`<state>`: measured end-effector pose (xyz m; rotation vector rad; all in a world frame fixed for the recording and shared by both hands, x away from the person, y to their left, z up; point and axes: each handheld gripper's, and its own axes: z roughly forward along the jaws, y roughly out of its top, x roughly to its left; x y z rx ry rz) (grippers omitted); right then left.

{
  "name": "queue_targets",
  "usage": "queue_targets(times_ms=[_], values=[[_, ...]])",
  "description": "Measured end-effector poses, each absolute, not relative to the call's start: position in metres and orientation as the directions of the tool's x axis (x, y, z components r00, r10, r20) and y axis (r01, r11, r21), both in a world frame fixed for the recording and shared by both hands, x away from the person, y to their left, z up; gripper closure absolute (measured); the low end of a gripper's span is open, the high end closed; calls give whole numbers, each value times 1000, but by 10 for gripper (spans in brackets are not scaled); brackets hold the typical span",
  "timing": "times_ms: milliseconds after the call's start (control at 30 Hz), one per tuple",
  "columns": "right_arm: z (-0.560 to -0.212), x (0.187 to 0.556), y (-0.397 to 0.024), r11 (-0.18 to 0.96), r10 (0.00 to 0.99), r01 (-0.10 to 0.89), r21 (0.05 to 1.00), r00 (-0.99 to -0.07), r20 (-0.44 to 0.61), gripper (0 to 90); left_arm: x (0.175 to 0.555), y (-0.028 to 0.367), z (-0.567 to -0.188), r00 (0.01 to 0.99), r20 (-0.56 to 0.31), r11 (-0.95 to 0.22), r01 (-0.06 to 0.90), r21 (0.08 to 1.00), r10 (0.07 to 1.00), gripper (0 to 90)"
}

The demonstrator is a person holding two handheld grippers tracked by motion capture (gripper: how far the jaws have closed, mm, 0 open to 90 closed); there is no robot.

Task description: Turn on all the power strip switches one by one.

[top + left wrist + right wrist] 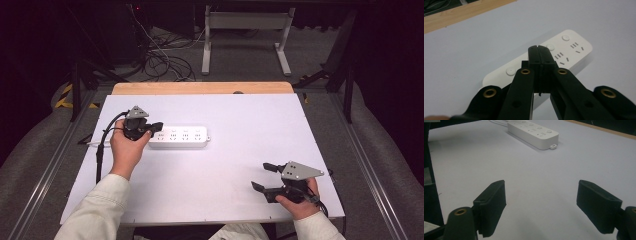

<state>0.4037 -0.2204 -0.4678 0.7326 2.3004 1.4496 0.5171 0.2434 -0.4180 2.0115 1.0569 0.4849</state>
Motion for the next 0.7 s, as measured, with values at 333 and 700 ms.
queue_targets(times_ms=[333, 700], values=[[-468, 403, -220, 353, 573, 245, 903, -820, -2, 237, 533, 243, -435, 529, -39, -308, 551, 776, 848, 900], [-468, 403, -220, 353, 570, 247, 902, -822, 2, 237, 543, 240, -446, 494, -12, -308, 559, 770, 869, 900]])
